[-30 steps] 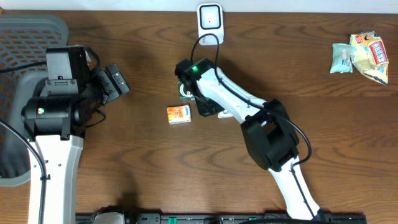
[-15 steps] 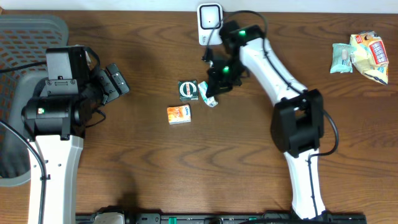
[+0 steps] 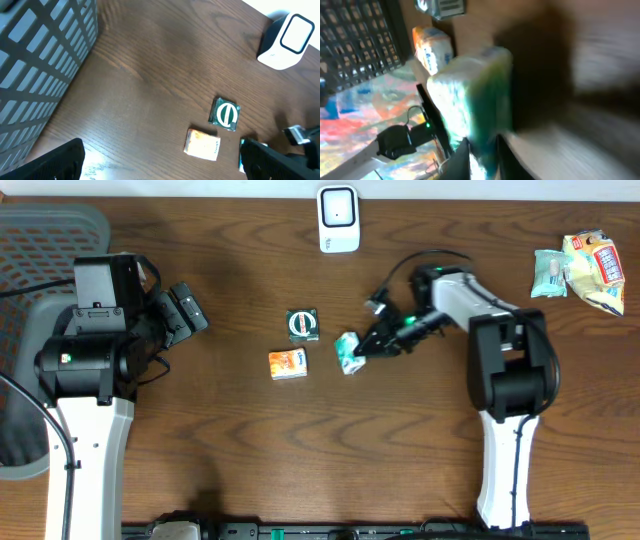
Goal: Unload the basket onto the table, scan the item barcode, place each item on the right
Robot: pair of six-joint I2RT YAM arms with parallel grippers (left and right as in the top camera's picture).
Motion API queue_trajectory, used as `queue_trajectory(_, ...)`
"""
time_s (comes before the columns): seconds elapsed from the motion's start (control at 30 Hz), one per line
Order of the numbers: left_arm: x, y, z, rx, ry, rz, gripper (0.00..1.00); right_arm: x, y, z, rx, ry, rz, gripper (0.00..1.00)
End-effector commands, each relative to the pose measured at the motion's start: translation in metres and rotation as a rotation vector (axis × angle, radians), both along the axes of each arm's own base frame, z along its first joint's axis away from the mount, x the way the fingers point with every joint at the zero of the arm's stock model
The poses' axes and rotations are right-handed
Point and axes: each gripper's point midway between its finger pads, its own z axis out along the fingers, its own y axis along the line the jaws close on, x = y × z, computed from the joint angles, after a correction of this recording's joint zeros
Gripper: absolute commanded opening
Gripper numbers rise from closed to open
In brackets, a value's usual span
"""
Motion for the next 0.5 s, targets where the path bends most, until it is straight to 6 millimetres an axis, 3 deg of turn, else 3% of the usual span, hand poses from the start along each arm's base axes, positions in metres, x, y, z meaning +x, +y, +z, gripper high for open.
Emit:
queue_trajectory(0.0, 0.001, 0.004, 0.004, 0.016, -0.009, 0.001, 0.98, 0.017, -0.032, 0.002, -0.074, 0.032, -0.087, 0.23)
queue_trajectory(0.1, 0.001, 0.004, 0.004, 0.016, -0.008, 0.001, 0.98, 0.021, -0.056, 0.006, -0.165, 0.055, -0.104, 0.26)
queue_trajectory(0.2, 0.001, 0.004, 0.004, 0.016, -0.008, 0.001, 0.98, 0.020, -0.063, 0.016, -0.189, 0.047, -0.074, 0.26)
queue_trajectory(0.27, 0.001, 0.004, 0.004, 0.016, -0.008, 0.001, 0.98, 0.016, -0.060, 0.022, -0.178, 0.032, -0.037, 0.28)
queue_trajectory(0.4, 0.001, 0.004, 0.004, 0.016, -0.008, 0.001, 0.98, 0.008, -0.042, 0.021, -0.167, -0.005, 0.039, 0.46)
queue_trajectory(0.47, 0.001, 0.004, 0.004, 0.016, -0.009, 0.001, 0.97, 0.005, -0.034, 0.018, -0.181, -0.023, 0.069, 0.49)
